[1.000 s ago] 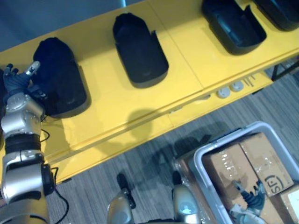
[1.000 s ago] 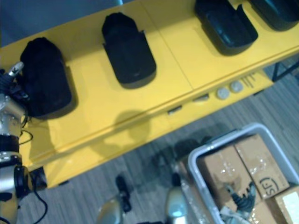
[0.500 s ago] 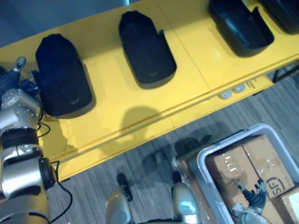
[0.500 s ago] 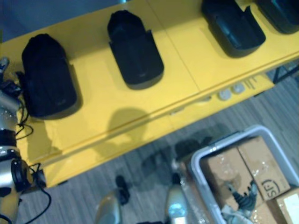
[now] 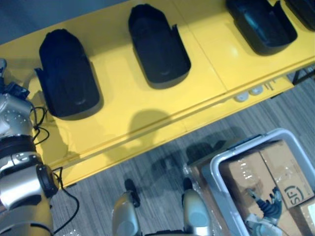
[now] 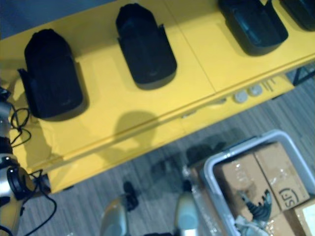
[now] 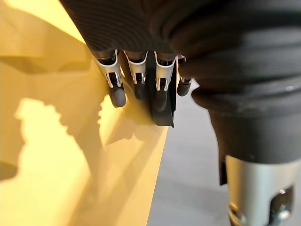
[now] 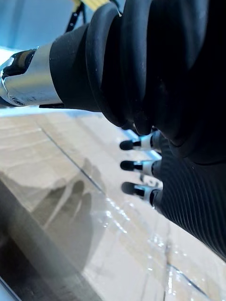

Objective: Walk over and take plastic housings, then place them on the shelf

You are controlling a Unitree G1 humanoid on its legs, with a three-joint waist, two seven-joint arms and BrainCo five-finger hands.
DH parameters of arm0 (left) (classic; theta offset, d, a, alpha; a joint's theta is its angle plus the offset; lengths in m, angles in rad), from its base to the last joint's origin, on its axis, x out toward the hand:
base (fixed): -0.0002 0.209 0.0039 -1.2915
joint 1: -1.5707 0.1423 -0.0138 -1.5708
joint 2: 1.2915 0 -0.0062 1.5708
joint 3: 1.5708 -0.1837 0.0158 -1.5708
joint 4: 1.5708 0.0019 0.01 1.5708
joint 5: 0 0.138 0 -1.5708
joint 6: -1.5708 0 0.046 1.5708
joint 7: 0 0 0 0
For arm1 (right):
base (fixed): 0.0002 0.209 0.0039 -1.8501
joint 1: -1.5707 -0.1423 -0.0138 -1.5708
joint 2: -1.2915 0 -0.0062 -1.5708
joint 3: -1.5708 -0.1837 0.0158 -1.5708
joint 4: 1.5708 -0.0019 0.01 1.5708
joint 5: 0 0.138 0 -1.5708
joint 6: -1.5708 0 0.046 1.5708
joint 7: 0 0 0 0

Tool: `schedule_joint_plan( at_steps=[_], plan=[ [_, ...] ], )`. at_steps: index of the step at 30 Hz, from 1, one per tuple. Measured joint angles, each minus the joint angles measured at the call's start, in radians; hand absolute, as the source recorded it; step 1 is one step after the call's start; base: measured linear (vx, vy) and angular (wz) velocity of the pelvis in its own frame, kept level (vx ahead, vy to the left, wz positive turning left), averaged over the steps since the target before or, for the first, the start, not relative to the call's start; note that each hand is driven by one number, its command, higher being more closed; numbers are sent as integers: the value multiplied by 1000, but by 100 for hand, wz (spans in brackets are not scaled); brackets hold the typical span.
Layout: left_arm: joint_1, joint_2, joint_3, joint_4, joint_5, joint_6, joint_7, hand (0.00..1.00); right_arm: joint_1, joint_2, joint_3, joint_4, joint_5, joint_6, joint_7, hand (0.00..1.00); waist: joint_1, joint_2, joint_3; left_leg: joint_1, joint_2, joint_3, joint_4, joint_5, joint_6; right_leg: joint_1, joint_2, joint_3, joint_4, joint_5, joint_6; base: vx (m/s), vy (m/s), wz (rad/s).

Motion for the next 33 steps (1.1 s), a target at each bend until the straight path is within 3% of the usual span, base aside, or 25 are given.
schedule_joint_plan(
  at_steps=[13,20,24,26,28,33],
  plan=[
    [0,7,2,-5,0,-81,114,0,0,-3,10,11,19,2,2,0,0,0,0,-5,-2,0,14,-5,4,1,-3,2,0,0,0,0,0,0],
    [1,8,-2,-17,1,-135,110,0,2,-3,19,32,19,-27,22,0,-2,5,-7,33,-7,9,-9,1,-1,36,-5,2,-22,1,1,-2,-6,-3],
    [15,20,-69,-55,1,-186,73,0,6,0,31,58,18,-30,22,0,-2,13,-43,51,-22,11,-55,25,-4,42,-12,-1,-38,3,3,23,-33,6],
    [19,37,-129,-96,-3,-201,35,0,7,1,31,61,17,-30,22,0,-7,13,-47,84,-32,6,-79,37,-5,75,-19,-14,-54,5,7,36,-26,10],
    [51,38,-195,-210,-29,-252,-35,0,9,12,31,75,17,-38,22,0,-17,13,-93,97,-39,-3,-99,43,-8,97,-21,-26,-75,8,10,30,-26,11],
    [117,38,-222,-330,-29,-295,-91,0,16,36,30,115,17,-38,25,0,-27,25,-148,168,-60,-7,-180,76,-14,161,-28,-44,-124,17,9,14,-16,3]
  ],
)
